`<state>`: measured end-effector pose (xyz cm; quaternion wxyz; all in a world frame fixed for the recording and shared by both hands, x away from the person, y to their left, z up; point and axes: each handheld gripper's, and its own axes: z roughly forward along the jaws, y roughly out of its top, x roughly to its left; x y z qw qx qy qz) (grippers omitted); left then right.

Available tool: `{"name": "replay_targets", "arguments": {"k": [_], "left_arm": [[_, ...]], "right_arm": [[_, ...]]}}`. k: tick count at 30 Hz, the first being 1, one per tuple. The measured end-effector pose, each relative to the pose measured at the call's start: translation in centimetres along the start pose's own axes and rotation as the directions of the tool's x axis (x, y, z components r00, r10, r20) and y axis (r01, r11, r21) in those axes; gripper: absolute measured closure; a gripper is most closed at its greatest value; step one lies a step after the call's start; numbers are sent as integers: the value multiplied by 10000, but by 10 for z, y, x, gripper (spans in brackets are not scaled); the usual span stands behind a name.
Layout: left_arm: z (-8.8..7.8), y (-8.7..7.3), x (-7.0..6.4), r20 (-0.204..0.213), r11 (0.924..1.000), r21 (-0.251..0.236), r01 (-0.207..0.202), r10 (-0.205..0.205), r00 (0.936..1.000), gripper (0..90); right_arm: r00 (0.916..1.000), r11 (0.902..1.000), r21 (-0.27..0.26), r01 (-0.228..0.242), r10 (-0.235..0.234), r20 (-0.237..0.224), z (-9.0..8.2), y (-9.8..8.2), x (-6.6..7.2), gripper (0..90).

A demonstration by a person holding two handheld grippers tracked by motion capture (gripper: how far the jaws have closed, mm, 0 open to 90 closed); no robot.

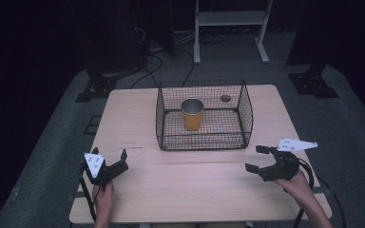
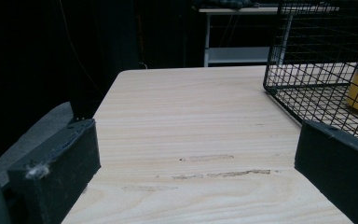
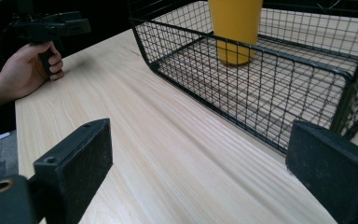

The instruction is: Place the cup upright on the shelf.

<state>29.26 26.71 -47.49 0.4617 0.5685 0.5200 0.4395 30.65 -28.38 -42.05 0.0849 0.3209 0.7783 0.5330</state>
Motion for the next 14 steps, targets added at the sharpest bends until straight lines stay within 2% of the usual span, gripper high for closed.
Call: {"name": "replay_targets", "arguments": {"k": [7,14], "left_arm": [[0,0,0,1,10000,8,-41,41,10000,0],[0,0,0,-11,10000,11,-37,37,10000,0]], "right_arm": [[9994,9995,-50,-309,310,172,-9,-17,1,66],[9984,9985,-87,-548,550,132,-17,-35,9,66]]}}
